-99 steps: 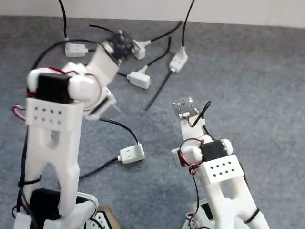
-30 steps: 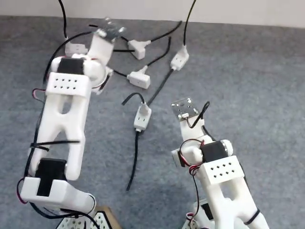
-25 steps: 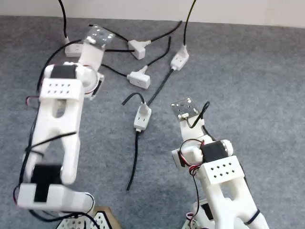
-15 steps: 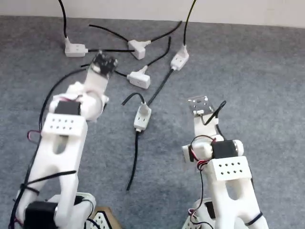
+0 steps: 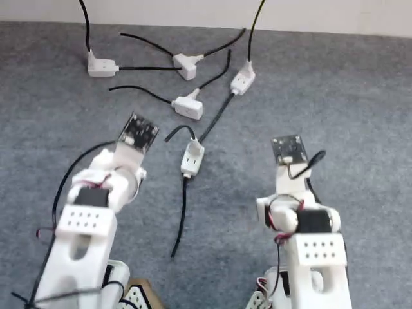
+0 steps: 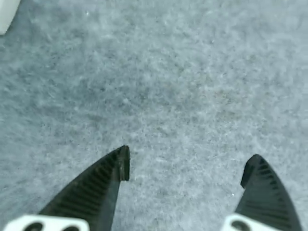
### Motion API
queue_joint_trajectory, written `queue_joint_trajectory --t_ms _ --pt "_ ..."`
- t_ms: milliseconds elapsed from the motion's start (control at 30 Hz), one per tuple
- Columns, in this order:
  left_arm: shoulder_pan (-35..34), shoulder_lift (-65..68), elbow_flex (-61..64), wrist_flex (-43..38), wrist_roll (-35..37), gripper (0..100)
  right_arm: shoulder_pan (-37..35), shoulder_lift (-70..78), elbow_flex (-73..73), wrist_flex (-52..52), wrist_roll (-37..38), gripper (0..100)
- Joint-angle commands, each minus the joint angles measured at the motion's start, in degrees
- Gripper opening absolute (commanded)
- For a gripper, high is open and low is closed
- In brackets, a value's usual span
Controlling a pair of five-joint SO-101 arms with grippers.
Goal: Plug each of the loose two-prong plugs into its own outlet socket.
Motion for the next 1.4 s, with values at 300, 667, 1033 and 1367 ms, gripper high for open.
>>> queue_joint_trajectory --t_ms 300,667,1033,1367 --pt "2.0 -35.1 23.7 -1.0 0.0 8 -0.1 -24.5 24.8 -12.1 2.7 35.8" --pt "2.6 -54.2 26.9 18.2 0.3 8 -0.1 -42.2 32.1 -5.3 2.7 35.8" --pt "2.4 -53.2 26.9 26.9 0.1 8 8.7 -41.5 37.1 -7.6 2.7 35.8" --pt "2.4 -52.9 26.9 27.3 0.1 8 18.6 -41.1 37.1 -7.6 2.5 35.8"
